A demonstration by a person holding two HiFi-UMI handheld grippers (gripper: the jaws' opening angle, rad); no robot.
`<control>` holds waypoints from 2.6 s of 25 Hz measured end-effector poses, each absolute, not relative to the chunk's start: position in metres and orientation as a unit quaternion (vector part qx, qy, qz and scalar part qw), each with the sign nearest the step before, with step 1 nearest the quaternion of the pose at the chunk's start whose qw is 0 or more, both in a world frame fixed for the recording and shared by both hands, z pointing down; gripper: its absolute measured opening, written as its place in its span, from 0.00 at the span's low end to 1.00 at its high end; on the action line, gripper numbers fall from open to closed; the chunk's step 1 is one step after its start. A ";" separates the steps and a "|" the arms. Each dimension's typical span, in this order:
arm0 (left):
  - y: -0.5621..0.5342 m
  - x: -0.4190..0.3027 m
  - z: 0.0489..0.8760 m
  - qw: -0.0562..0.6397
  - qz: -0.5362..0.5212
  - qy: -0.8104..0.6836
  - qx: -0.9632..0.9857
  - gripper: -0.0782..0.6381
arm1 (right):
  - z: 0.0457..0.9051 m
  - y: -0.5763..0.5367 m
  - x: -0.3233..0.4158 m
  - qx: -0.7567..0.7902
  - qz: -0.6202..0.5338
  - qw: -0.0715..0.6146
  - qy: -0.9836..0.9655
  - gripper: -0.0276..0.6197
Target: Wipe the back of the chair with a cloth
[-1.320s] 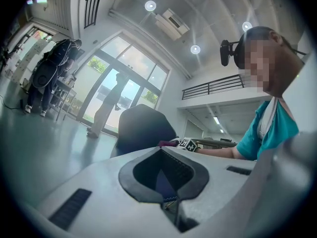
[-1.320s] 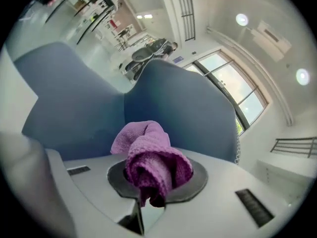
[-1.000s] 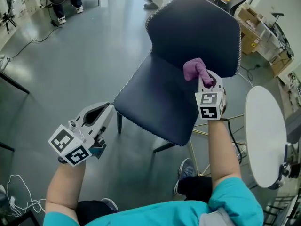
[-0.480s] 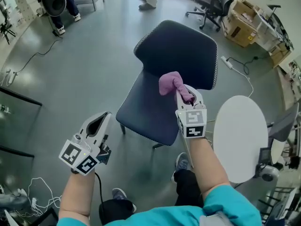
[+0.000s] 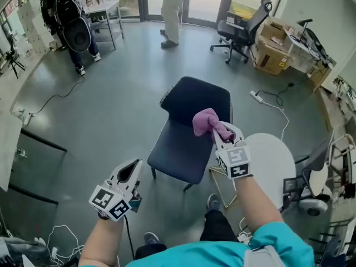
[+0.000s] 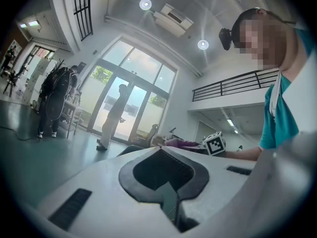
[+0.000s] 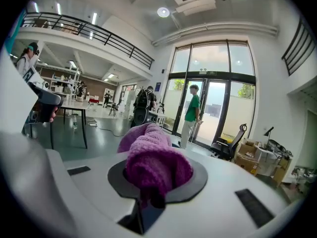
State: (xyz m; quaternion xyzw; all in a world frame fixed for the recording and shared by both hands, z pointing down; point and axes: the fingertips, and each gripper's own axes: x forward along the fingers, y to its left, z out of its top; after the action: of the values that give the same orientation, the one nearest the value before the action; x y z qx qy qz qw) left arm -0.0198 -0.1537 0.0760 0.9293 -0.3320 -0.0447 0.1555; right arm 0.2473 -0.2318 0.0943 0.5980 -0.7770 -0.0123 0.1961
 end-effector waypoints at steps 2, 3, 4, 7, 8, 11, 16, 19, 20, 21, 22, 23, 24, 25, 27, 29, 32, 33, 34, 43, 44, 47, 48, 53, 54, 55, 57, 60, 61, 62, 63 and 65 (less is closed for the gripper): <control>-0.143 -0.025 0.049 0.149 -0.034 -0.330 0.931 0.11 | 0.067 -0.219 0.246 0.595 -0.014 0.199 -0.779 0.13; -0.140 -0.028 0.036 0.144 -0.030 -0.330 0.932 0.11 | 0.054 -0.212 0.247 0.595 -0.016 0.200 -0.779 0.13; -0.137 -0.030 0.023 0.138 -0.027 -0.330 0.933 0.11 | 0.042 -0.206 0.250 0.597 -0.020 0.199 -0.777 0.13; -0.131 -0.042 -0.015 0.115 -0.020 -0.326 0.938 0.11 | 0.009 -0.190 0.257 0.610 -0.023 0.187 -0.769 0.13; -0.129 -0.048 -0.027 0.108 -0.018 -0.323 0.940 0.11 | -0.001 -0.184 0.258 0.616 -0.020 0.181 -0.766 0.13; -0.124 -0.064 -0.063 0.094 -0.015 -0.306 0.947 0.11 | -0.033 -0.164 0.256 0.634 -0.017 0.164 -0.755 0.13; -0.120 -0.039 -0.120 0.085 -0.017 -0.268 0.959 0.11 | -0.087 -0.127 0.283 0.649 -0.033 0.151 -0.745 0.13; -0.121 -0.007 -0.153 0.076 -0.031 -0.258 0.963 0.11 | -0.113 -0.108 0.312 0.648 -0.024 0.129 -0.750 0.13; -0.121 0.007 -0.163 0.071 -0.034 -0.257 0.963 0.11 | -0.120 -0.102 0.322 0.645 -0.021 0.122 -0.754 0.13; -0.122 0.021 -0.173 0.066 -0.036 -0.256 0.964 0.11 | -0.128 -0.097 0.331 0.641 -0.020 0.115 -0.759 0.13; -0.121 0.035 -0.183 0.062 -0.040 -0.254 0.964 0.11 | -0.135 -0.092 0.339 0.636 -0.019 0.111 -0.763 0.13; -0.119 0.048 -0.192 0.060 -0.044 -0.253 0.965 0.11 | -0.141 -0.088 0.348 0.632 -0.019 0.109 -0.767 0.13; -0.117 0.062 -0.199 0.057 -0.047 -0.251 0.965 0.11 | -0.146 -0.083 0.357 0.629 -0.019 0.108 -0.770 0.13; -0.114 0.074 -0.205 0.053 -0.050 -0.249 0.966 0.11 | -0.152 -0.079 0.366 0.626 -0.018 0.106 -0.772 0.13; -0.111 0.092 -0.215 0.042 -0.052 -0.248 0.967 0.11 | -0.164 -0.074 0.381 0.623 -0.019 0.100 -0.776 0.13; -0.114 0.101 -0.222 0.035 -0.058 -0.251 0.966 0.11 | -0.177 -0.072 0.388 0.620 -0.026 0.095 -0.778 0.13; -0.123 0.107 -0.222 0.038 -0.066 -0.248 0.966 0.11 | -0.190 -0.072 0.390 0.618 -0.028 0.088 -0.781 0.13; -0.126 0.107 -0.222 0.038 -0.067 -0.243 0.967 0.11 | -0.193 -0.074 0.388 0.617 -0.025 0.083 -0.782 0.13; -0.130 0.106 -0.223 0.036 -0.068 -0.237 0.968 0.11 | -0.196 -0.076 0.384 0.617 -0.021 0.078 -0.783 0.13; -0.171 0.081 -0.238 0.033 -0.070 -0.184 0.980 0.11 | -0.222 -0.110 0.337 0.615 0.008 0.005 -0.788 0.13; -0.174 0.076 -0.238 0.034 -0.072 -0.182 0.980 0.11 | -0.223 -0.112 0.331 0.614 0.005 0.003 -0.789 0.13; -0.181 0.068 -0.238 0.036 -0.080 -0.177 0.980 0.11 | -0.222 -0.118 0.319 0.614 -0.002 0.003 -0.789 0.13; -0.183 0.067 -0.237 0.035 -0.082 -0.176 0.980 0.11 | -0.220 -0.119 0.317 0.615 -0.003 0.004 -0.789 0.13; -0.189 0.072 -0.236 0.040 -0.083 -0.171 0.981 0.11 | -0.214 -0.124 0.320 0.621 0.003 0.013 -0.784 0.12; -0.189 0.074 -0.234 0.041 -0.081 -0.170 0.981 0.11 | -0.213 -0.124 0.323 0.622 0.005 0.013 -0.783 0.12; -0.190 0.076 -0.233 0.042 -0.080 -0.170 0.981 0.11 | -0.212 -0.125 0.325 0.622 0.005 0.014 -0.783 0.12; -0.193 0.080 -0.231 0.044 -0.079 -0.171 0.981 0.11 | -0.211 -0.126 0.329 0.621 0.004 0.015 -0.784 0.12; -0.197 0.082 -0.230 0.047 -0.079 -0.170 0.981 0.11 | -0.210 -0.129 0.328 0.619 0.004 0.018 -0.785 0.12; -0.198 0.081 -0.230 0.048 -0.078 -0.169 0.981 0.11 | -0.210 -0.130 0.327 0.619 0.004 0.018 -0.785 0.12; -0.198 0.081 -0.230 0.048 -0.077 -0.168 0.981 0.11 | -0.211 -0.131 0.326 0.619 0.003 0.019 -0.785 0.12; -0.198 0.081 -0.230 0.048 -0.076 -0.168 0.982 0.11 | -0.211 -0.132 0.326 0.619 0.002 0.019 -0.785 0.12; -0.197 0.083 -0.228 0.048 -0.074 -0.168 0.982 0.11 | -0.212 -0.132 0.327 0.618 -0.001 0.020 -0.786 0.12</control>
State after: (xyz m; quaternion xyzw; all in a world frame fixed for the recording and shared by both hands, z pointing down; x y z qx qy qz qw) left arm 0.0829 -0.1975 -0.2283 0.9819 -0.1677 -0.0743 0.0475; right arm 0.3268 -0.1316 -0.2116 0.6179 -0.7860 -0.0007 0.0201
